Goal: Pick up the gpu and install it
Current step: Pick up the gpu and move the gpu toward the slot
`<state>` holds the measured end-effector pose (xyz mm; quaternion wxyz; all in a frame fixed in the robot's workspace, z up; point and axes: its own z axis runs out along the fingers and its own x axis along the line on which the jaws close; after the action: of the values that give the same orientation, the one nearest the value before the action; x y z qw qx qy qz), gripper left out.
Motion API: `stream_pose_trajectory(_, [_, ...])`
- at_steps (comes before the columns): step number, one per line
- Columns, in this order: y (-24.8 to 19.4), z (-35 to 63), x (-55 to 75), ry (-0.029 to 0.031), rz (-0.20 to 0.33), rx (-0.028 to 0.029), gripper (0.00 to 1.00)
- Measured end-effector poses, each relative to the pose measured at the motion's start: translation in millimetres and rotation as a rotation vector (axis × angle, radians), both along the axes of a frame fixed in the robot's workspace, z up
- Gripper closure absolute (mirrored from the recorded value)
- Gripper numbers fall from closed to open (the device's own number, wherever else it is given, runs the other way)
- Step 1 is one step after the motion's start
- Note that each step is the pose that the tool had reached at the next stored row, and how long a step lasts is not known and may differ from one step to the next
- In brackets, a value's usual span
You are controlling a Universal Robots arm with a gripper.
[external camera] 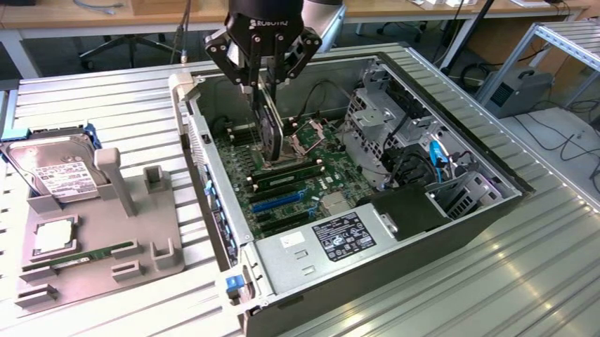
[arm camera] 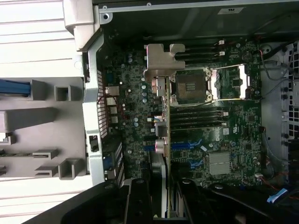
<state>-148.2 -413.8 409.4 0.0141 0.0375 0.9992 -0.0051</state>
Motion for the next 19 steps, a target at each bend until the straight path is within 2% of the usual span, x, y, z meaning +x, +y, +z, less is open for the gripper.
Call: stream_pose_trajectory(19, [0.0, -5.9, 21.6, 0.0, 0.0, -0.0053, 0.73])
